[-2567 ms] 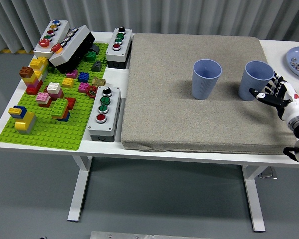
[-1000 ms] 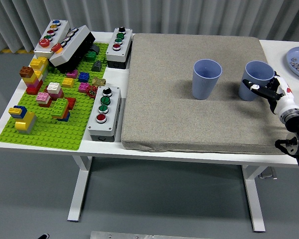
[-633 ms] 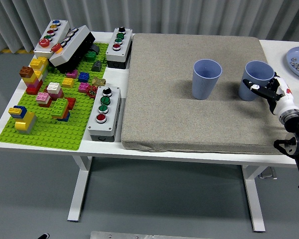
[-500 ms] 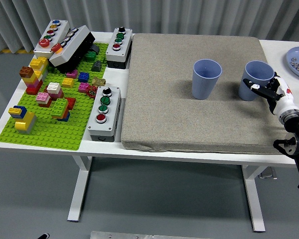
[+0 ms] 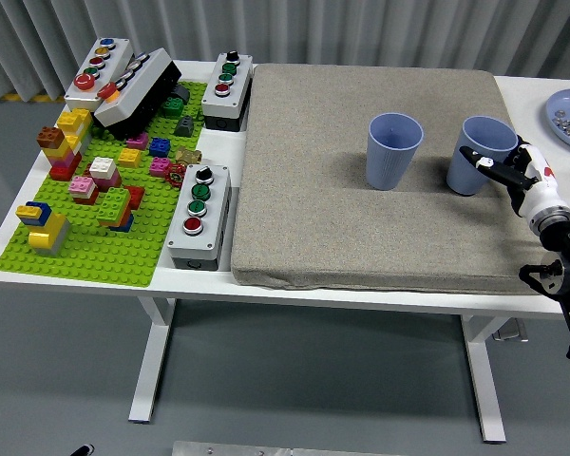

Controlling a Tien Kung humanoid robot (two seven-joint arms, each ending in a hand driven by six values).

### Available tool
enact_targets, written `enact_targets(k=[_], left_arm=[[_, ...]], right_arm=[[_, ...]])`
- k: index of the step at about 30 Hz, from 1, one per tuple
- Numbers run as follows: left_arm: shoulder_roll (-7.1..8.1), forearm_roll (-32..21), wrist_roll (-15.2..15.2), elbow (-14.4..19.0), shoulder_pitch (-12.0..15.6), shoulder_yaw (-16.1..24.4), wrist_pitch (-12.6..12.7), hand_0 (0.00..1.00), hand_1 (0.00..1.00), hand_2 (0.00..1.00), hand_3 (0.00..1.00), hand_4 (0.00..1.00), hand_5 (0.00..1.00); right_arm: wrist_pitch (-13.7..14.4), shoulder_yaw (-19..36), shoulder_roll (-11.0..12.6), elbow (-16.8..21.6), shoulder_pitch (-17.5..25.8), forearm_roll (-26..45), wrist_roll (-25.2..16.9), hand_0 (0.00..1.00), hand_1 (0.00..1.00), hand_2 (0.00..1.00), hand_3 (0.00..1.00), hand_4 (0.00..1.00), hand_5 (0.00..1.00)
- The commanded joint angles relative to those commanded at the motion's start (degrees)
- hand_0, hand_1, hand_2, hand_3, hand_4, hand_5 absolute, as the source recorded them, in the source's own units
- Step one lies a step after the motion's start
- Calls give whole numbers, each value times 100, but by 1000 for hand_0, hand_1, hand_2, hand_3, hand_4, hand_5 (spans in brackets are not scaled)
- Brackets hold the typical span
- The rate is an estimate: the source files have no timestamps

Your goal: Pick cup pour cup place

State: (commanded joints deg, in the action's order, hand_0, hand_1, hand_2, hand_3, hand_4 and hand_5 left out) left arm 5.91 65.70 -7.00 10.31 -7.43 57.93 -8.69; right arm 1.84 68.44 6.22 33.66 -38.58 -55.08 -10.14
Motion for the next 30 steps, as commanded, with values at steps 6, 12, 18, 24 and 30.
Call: enact_targets(k=[6, 12, 18, 24, 30], left_arm=[[4, 17, -3, 0, 6, 15, -5, 806, 752, 818, 721, 520, 998], [12, 30, -4, 0, 16, 30, -7, 806, 752, 818, 721, 522, 998], [20, 22, -4, 0, 39, 25, -9, 806, 752, 818, 722, 519, 998], [29, 5, -5, 0, 49, 0, -12, 807, 752, 818, 722, 519, 998], [41, -18, 0, 0, 61, -32, -14, 805, 752, 818, 722, 518, 998]], right_arm=[[45, 79, 9, 176, 43, -126, 26, 761, 620, 520, 641, 799, 248], [147, 200, 63, 575, 114, -507, 91, 761, 621, 520, 640, 809, 275], [389, 321, 137, 1202, 168, -1313, 195, 762, 635, 527, 641, 812, 279], [693, 269, 177, 1704, 202, -2253, 334, 766, 637, 529, 642, 812, 284], [833, 168, 195, 1988, 211, -3380, 520, 767, 639, 530, 644, 807, 281]])
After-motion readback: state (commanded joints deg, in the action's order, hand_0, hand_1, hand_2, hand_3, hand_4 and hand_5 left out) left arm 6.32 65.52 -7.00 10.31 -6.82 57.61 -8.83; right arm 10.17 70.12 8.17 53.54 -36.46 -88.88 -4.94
